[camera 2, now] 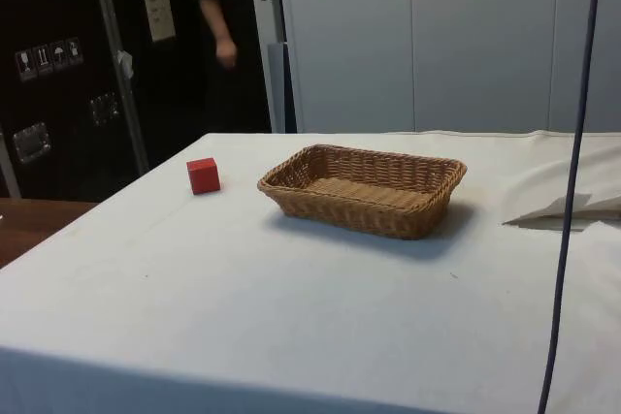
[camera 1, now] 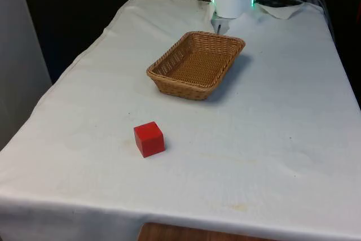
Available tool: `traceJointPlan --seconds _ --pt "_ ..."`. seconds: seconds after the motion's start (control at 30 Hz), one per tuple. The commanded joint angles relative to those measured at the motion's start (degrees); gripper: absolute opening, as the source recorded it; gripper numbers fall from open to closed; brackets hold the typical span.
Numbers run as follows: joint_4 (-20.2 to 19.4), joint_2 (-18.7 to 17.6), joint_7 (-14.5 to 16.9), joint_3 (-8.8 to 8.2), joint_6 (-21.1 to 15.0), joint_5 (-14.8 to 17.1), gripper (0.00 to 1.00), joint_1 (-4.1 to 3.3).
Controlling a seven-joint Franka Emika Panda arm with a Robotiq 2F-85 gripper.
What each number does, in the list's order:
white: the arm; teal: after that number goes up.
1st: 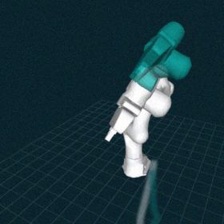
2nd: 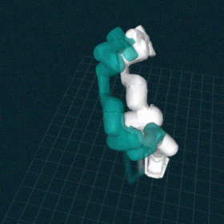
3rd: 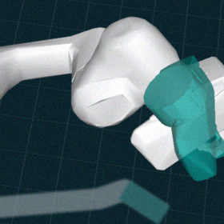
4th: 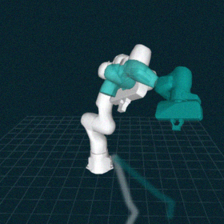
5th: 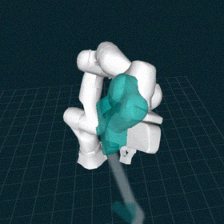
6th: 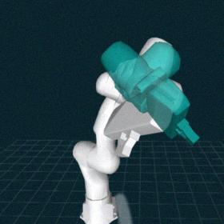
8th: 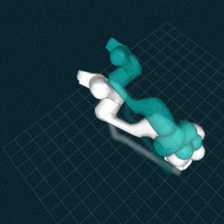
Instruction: Pick up the cube and place it into the basket.
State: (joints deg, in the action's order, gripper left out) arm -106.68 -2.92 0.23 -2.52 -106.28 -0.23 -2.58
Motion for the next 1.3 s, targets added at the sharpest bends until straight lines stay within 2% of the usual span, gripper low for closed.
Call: traceJointPlan --seconds 0.0,0.2,0.23,0.3,0.5,0.57,0.8,0.83,1.03,1.27 --pt "0.5 -0.7 -0.5 0.11 -0.3 -0.2 1.0 -0.11" --pt "2.4 -3.4 -1.3 0.23 -1.7 -0.7 1.0 -0.06" --pt "1.8 -2.9 -0.9 0.23 -1.8 -0.3 1.0 0.0" --pt "3.7 -5.1 -1.4 0.23 -2.3 -0.7 1.0 -0.06" --pt "6.6 -8.9 -1.6 0.23 -4.3 -1.0 1.0 -0.06" --pt "6.3 -8.7 -1.3 0.23 -4.2 -0.6 1.0 0.0" --pt "9.7 -13.4 -1.5 0.11 -7.6 -1.2 1.0 -0.06" --pt "9.3 -12.9 -1.3 0.17 -7.2 -0.9 1.0 0.0" --pt "11.2 -16.4 -1.4 -0.06 -10.3 -1.0 1.0 0.11" --pt "12.1 -18.6 -1.7 -0.4 -12.0 -0.9 1.0 0.23"
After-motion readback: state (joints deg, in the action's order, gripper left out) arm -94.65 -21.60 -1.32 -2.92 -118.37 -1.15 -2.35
